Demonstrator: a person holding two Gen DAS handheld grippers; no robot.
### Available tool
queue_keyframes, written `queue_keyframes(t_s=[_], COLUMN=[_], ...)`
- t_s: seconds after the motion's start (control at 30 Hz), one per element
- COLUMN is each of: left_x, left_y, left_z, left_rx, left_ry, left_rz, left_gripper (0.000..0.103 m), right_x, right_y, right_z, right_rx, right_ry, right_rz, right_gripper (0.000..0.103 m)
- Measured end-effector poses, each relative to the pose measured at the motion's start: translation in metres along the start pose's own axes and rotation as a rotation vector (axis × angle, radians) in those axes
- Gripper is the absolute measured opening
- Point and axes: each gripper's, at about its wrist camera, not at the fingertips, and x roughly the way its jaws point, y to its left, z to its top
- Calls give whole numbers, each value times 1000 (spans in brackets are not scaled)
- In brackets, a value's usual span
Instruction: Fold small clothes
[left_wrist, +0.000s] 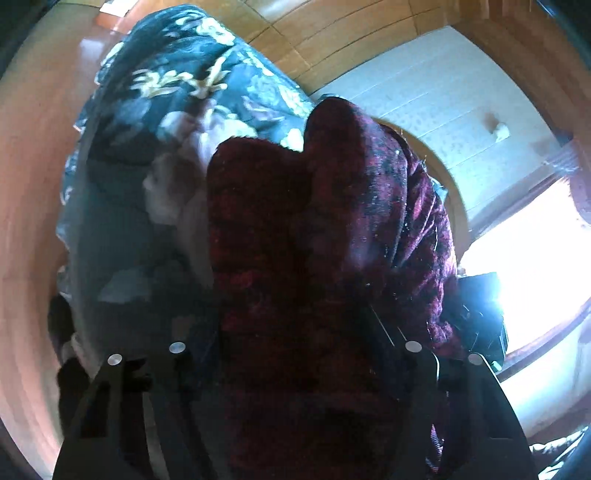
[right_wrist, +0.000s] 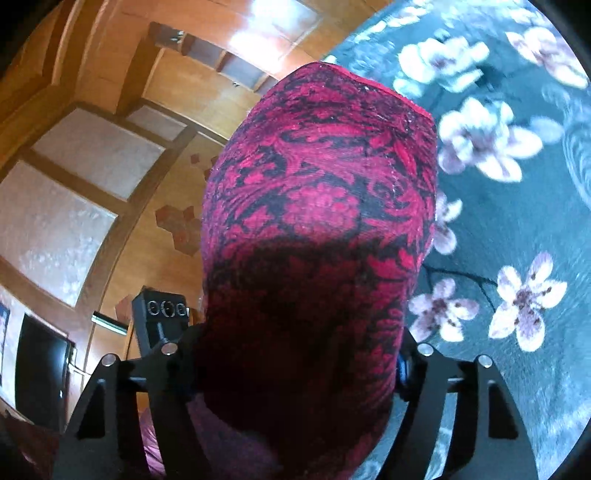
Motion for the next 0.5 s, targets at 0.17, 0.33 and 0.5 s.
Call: queue_keyframes(t_s=[0.17,0.33,0.5], left_x=[26,94,179], left_y=[-52,-117,-132], left_z=[24,68,67], left_rx=[84,215,266], left_ry=[-5,32,178], left_rz=[-36,-25,94], left_gripper=[62,58,58], right_x=[-32,-84,-123], right_y=[24,26,-27], right_z=[10,39,70], right_rx=[-87,-145,-53], right_ry=[-53,-149,-213], right_rz=[2,-34,-74], right_gripper=[70,70,70])
